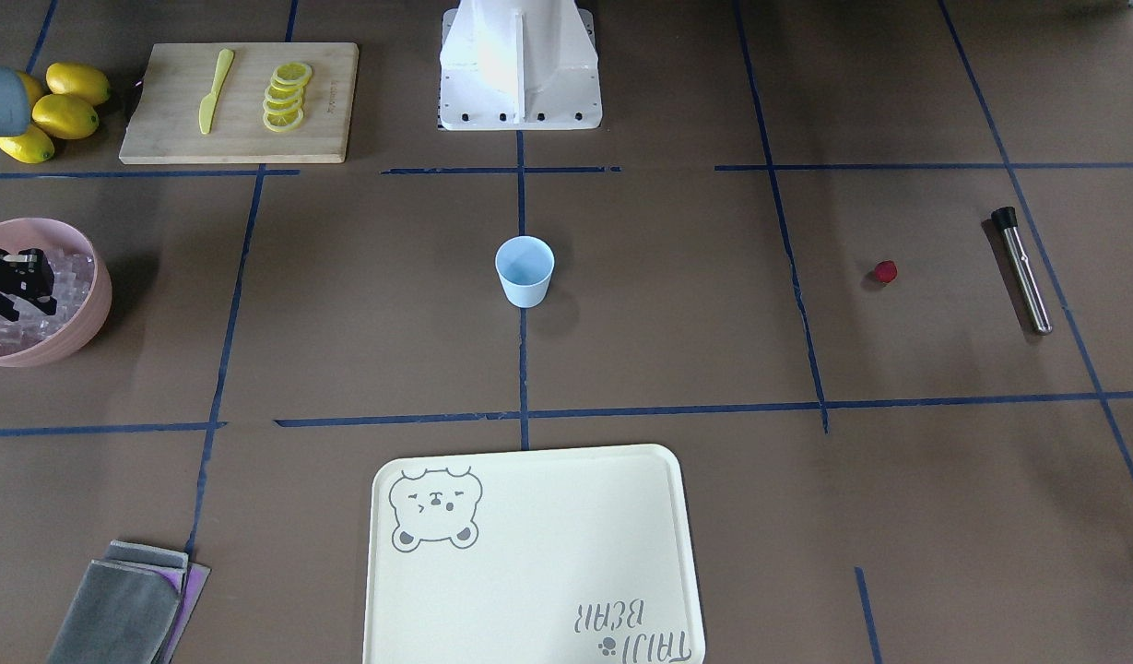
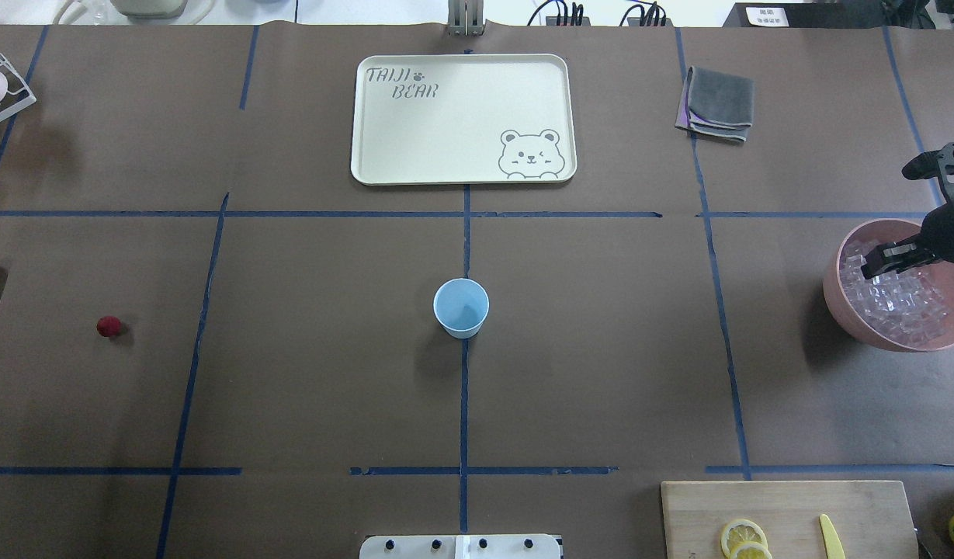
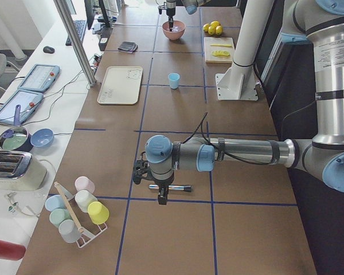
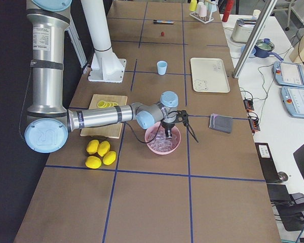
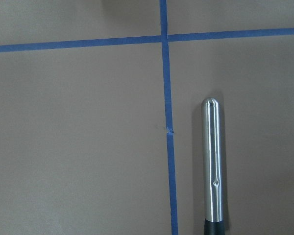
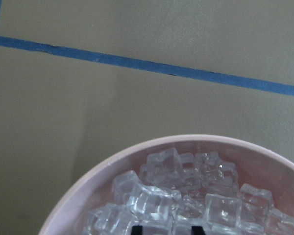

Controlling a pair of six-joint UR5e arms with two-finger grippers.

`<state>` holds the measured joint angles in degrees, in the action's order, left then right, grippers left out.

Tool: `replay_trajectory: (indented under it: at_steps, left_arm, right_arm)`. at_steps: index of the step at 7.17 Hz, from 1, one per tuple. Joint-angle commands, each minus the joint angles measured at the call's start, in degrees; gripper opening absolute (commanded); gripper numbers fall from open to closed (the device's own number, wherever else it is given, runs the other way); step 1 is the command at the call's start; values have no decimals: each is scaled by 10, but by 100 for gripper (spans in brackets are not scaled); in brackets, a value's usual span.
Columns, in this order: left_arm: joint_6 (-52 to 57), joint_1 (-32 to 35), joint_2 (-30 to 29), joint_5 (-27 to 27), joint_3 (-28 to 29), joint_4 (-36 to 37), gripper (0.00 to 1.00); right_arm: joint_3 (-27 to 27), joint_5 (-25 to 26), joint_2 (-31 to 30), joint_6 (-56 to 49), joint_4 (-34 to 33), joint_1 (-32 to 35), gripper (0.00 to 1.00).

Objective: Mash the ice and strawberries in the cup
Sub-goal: 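Lower the right gripper into the bowl and grasp an ice cube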

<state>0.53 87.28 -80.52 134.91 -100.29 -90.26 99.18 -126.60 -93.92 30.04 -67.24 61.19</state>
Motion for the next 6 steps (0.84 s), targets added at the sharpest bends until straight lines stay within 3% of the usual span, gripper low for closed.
replay_trajectory:
  at_steps: [1, 3, 6]
  left_arm:
    - [0, 0, 0, 0, 0, 0, 100]
    - [0, 0, -1, 1, -1, -1, 100]
    - [0, 0, -1, 1, -1, -1, 100]
  right_arm:
    - [0, 0, -1, -1, 0, 1, 13]
    - [14, -1, 2, -1, -1, 2, 5]
    - [93, -2, 6, 4, -10, 27, 3]
